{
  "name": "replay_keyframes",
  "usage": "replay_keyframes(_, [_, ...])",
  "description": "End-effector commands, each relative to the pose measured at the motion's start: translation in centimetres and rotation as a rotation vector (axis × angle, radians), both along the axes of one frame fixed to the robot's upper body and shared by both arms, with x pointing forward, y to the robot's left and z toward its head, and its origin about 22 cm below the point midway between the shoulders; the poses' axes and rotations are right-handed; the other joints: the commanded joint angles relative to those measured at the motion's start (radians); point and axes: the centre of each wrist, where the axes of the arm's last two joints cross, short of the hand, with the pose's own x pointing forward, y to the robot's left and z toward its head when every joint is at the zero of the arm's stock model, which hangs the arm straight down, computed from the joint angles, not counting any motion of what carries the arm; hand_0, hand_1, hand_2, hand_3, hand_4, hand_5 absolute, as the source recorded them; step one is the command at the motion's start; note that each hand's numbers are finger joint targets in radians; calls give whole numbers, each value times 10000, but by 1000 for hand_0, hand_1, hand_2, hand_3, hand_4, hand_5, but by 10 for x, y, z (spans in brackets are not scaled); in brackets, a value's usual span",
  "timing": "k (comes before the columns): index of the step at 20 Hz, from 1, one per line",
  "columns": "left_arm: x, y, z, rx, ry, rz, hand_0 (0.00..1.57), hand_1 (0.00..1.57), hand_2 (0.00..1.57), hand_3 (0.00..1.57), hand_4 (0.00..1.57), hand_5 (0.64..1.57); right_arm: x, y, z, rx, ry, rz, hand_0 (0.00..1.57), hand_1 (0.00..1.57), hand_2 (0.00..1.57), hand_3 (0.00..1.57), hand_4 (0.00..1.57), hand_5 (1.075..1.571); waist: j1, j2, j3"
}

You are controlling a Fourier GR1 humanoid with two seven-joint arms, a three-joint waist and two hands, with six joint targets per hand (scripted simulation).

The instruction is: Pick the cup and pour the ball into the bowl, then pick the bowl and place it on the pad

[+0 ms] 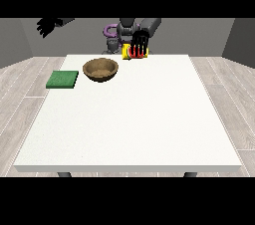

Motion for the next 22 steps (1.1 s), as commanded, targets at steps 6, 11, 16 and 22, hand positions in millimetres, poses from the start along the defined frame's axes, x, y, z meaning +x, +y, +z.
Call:
replay_keyframes(6, [-21, -55, 18, 2526, -140, 230, 448, 448, 1565, 1214, 759, 1569, 14, 5, -7, 91, -48, 249, 0, 0, 0, 0, 665, 1561, -411, -61, -9])
replay_keyframes(11, [-25, -86, 54, 4034, -100, -412, 0, 0, 1085, 1421, 823, 1571, 31, 22, -6, 260, -404, 917, 0, 0, 0, 0, 676, 1561, -911, 133, -6])
replay_keyframes(16, [-31, -90, 67, 3550, -191, -662, 0, 0, 1178, 1473, 913, 1571, 23, 14, -8, 19, -50, 587, 0, 0, 0, 0, 714, 1565, -396, 265, -16])
replay_keyframes(22, [-23, -15, 48, -1019, -296, 58, 380, 380, 1571, 1259, 1212, 1567, -1, -5, -14, 34, 368, 223, 0, 0, 0, 0, 711, 1569, 73, 441, -35])
